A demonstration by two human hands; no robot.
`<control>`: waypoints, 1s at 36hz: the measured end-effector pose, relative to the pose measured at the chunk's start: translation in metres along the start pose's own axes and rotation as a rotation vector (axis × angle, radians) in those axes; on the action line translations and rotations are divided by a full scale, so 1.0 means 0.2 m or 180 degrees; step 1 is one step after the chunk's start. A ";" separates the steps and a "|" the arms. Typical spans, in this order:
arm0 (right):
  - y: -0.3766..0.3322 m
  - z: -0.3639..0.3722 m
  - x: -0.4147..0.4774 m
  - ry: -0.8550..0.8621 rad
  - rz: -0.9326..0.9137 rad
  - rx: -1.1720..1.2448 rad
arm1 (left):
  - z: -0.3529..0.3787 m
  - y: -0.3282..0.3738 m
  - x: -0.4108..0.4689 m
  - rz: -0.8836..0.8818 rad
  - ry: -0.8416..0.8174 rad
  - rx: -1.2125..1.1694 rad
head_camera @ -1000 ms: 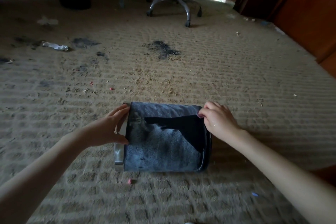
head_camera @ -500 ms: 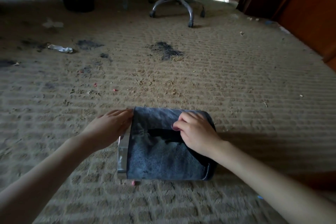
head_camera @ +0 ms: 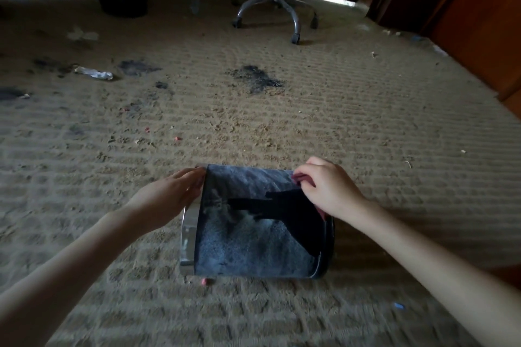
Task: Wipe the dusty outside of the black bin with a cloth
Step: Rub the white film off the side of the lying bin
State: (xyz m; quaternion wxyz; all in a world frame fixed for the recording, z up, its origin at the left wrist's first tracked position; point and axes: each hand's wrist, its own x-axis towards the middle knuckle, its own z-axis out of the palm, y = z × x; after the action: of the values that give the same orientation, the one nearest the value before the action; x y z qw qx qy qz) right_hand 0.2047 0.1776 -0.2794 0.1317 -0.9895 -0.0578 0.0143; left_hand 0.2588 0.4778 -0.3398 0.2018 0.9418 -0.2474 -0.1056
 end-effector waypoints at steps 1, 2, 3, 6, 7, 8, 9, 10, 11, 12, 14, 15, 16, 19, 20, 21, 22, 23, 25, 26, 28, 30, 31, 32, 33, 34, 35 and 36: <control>-0.05 0.01 0.01 0.0016 -0.0129 0.0065 | 0.00 0.01 0.00 0.0006 -0.0034 0.0031; -0.10 0.03 0.02 0.0026 -0.0264 0.0119 | 0.00 0.01 -0.01 0.0016 -0.0051 0.0044; -0.15 0.05 0.03 0.0046 -0.0401 0.0151 | 0.00 0.02 -0.01 0.0037 -0.0039 0.0038; -0.25 0.14 0.06 0.0031 -0.0632 0.0117 | 0.01 0.02 -0.01 0.0084 0.0016 0.0041; -0.26 0.18 0.07 -0.0030 -0.0623 0.0083 | 0.01 0.02 -0.01 0.0089 0.0026 0.0056; -0.27 0.20 0.07 -0.0084 -0.0570 0.0068 | 0.01 0.01 -0.01 0.0099 0.0032 0.0074; -0.26 0.21 0.07 -0.0111 -0.0483 0.0088 | 0.02 0.01 -0.01 0.0116 0.0039 0.0091; -0.24 0.22 0.07 -0.0097 -0.0383 0.0132 | 0.02 0.01 -0.01 0.0131 0.0041 0.0106; -0.22 0.21 0.06 -0.0069 -0.0281 0.0167 | 0.02 0.01 -0.01 0.0130 0.0046 0.0113; -0.19 0.20 0.06 -0.0049 -0.0181 0.0176 | 0.02 0.01 0.00 0.0114 0.0046 0.0119; -0.12 0.17 0.02 -0.0019 0.0026 0.0150 | 0.02 0.02 0.00 0.0076 0.0022 0.0127; -0.08 0.16 0.01 -0.0009 0.0126 0.0092 | 0.02 0.01 0.00 0.0076 0.0022 0.0129; -0.04 0.14 -0.02 0.0011 0.0226 0.0009 | 0.02 0.01 -0.01 0.0083 0.0022 0.0133; 0.10 0.09 -0.08 0.0089 0.0563 -0.0259 | 0.02 0.01 -0.01 0.0100 0.0052 0.0103; 0.13 0.08 -0.08 0.0099 0.0655 -0.0318 | 0.03 0.00 -0.01 0.0090 0.0065 0.0088; 0.15 0.06 -0.09 0.0096 0.0712 -0.0348 | 0.03 0.00 -0.01 0.0077 0.0074 0.0071; 0.16 0.05 -0.08 0.0065 0.0740 -0.0358 | 0.03 0.01 -0.01 0.0070 0.0086 0.0053; 0.15 0.05 -0.07 0.0012 0.0746 -0.0388 | 0.03 0.01 -0.01 0.0068 0.0103 0.0026; 0.12 0.03 -0.04 -0.0096 0.0726 -0.0459 | 0.03 0.01 -0.01 0.0053 0.0102 -0.0037; 0.11 0.02 -0.03 -0.0104 0.0713 -0.0415 | 0.03 0.01 -0.01 0.0049 0.0084 -0.0034; 0.07 0.01 0.01 -0.0071 0.0709 -0.0116 | 0.03 0.01 -0.01 0.0051 0.0054 -0.0008; 0.02 0.00 0.06 -0.0060 0.0622 0.0198 | 0.03 0.01 0.00 0.0063 0.0040 -0.0024; -0.02 0.01 0.09 -0.0114 0.0540 0.0251 | 0.03 0.01 0.00 0.0062 0.0034 -0.0038; -0.05 0.02 0.11 -0.0193 0.0442 0.0265 | 0.03 0.01 0.00 0.0057 0.0028 -0.0055; -0.08 0.04 0.13 -0.0272 0.0348 0.0264 | 0.03 0.00 0.01 0.0055 0.0017 -0.0069; -0.12 0.05 0.15 -0.0350 0.0272 0.0252 | 0.03 0.00 0.01 0.0065 0.0009 -0.0076; -0.14 0.07 0.17 -0.0433 0.0226 0.0226 | 0.03 0.00 0.01 0.0077 0.0009 -0.0074; -0.16 0.09 0.18 -0.0503 0.0212 0.0185 | 0.03 0.00 0.01 0.0080 0.0005 -0.0058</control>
State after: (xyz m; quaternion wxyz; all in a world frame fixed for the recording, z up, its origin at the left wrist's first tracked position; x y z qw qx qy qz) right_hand 0.2369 0.2174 -0.2893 0.1548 -0.9824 -0.0347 0.0984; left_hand 0.2582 0.4747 -0.3450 0.2119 0.9368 -0.2581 -0.1046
